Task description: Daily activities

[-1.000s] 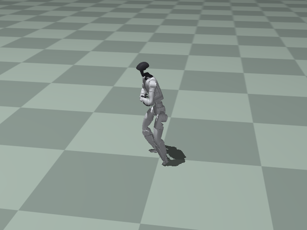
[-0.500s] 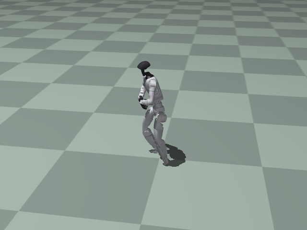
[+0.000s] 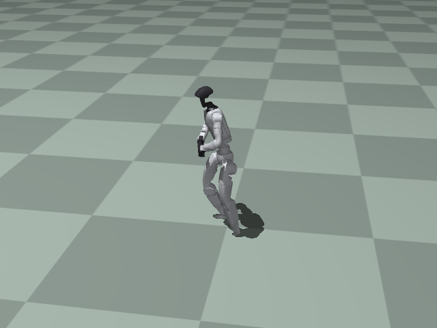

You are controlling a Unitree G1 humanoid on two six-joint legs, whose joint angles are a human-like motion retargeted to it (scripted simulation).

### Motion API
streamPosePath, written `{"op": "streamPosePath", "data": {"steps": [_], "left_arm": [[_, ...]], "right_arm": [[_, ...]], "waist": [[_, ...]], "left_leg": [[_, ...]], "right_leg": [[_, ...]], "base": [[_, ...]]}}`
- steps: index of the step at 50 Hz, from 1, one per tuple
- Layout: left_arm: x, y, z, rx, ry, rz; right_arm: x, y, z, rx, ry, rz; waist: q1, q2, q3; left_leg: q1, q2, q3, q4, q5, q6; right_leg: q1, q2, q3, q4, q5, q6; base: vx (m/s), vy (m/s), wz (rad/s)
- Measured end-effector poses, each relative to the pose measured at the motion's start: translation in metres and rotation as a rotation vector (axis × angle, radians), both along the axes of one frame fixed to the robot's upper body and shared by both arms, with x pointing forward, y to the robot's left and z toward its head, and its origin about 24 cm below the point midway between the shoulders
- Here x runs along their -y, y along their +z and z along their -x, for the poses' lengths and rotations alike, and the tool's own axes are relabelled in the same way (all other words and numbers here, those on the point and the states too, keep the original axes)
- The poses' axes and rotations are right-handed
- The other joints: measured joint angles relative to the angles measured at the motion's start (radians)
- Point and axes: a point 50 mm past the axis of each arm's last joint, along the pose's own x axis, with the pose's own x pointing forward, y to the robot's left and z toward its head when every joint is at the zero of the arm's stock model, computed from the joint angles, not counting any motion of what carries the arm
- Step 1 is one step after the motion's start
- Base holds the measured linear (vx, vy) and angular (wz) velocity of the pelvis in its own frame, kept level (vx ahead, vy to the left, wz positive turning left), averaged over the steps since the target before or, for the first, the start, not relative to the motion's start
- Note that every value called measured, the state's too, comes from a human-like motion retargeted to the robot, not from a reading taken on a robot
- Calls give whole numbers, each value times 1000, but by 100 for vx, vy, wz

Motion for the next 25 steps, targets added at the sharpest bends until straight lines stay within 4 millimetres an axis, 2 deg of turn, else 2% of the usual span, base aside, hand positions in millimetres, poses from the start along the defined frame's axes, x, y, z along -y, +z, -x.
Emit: {"op": "streamPosePath", "data": {"steps": [13, 25], "left_arm": [[-6, 3, -6, 27, 113, 73], [-55, -23, -2, -88, 390, 85]], "right_arm": [[-2, -5, 1, -20, -33, -20], [3, -10, 4, -89, -196, -132]], "waist": [[16, -2, 8], [37, -9, 7]], "left_leg": [[24, 5, -26, -67, 28, -21], [94, -12, -73, -212, 107, -43]], "right_leg": [[38, 22, -31, -33, 15, -18], [106, 34, -80, -68, 27, -36]], "base": [[0, 0, 11], [0, -1, 32]]}}
